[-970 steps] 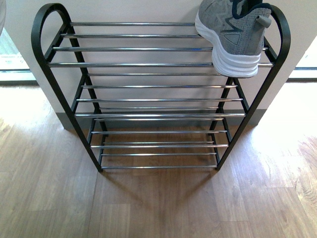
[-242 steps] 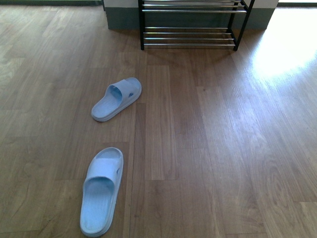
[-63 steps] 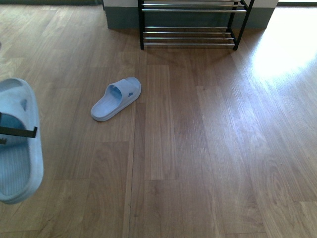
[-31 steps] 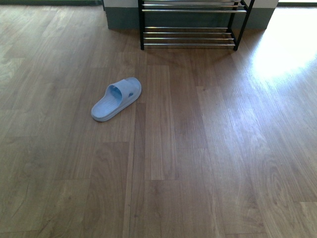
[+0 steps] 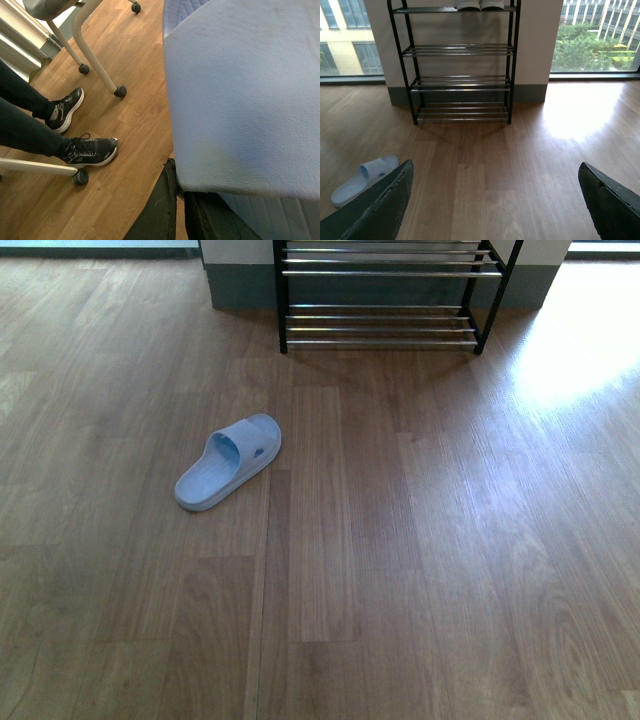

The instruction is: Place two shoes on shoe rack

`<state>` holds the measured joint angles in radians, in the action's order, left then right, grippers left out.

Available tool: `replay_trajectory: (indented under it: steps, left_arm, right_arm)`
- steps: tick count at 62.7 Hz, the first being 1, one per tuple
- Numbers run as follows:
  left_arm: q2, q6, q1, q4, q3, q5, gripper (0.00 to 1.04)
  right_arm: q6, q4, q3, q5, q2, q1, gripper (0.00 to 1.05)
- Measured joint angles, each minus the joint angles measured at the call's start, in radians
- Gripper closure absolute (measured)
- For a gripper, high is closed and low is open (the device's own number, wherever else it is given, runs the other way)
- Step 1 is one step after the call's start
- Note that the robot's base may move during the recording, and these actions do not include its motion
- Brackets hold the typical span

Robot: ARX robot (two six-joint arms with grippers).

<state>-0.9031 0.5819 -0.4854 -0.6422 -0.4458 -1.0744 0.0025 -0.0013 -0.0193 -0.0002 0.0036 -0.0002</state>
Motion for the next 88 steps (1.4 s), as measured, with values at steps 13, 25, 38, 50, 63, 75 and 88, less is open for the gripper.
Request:
replay_trajectory:
  steps: [13,25,38,50,63,75,88]
  left_arm:
    - [0.000,0.000,0.000,0.000,0.000,-0.001,1.03]
    - [0.000,0.001,0.000,0.000,0.000,-0.002,1.03]
    - [0.000,0.003,0.000,0.000,0.000,-0.001,1.03]
    - [0.000,0.004,0.000,0.000,0.000,0.000,1.03]
    - [0.000,0.004,-0.001,0.000,0.001,-0.001,1.03]
    - [0.000,0.005,-0.001,0.000,0.002,-0.001,1.03]
    - [0.000,0.006,-0.001,0.000,0.003,0.000,1.03]
  right_arm:
    - [0.000,0.000,0.000,0.000,0.000,0.000,0.09]
    - [0.000,0.000,0.000,0.000,0.000,0.000,0.09]
    - [0.000,0.000,0.000,0.000,0.000,0.000,0.09]
    - [0.000,0.000,0.000,0.003,0.000,0.000,0.09]
    - [0.000,0.000,0.000,0.003,0.000,0.000,0.09]
    - [0.000,0.000,0.000,0.002,0.000,0.000,0.09]
    - [0.000,0.000,0.000,0.000,0.000,0.000,0.09]
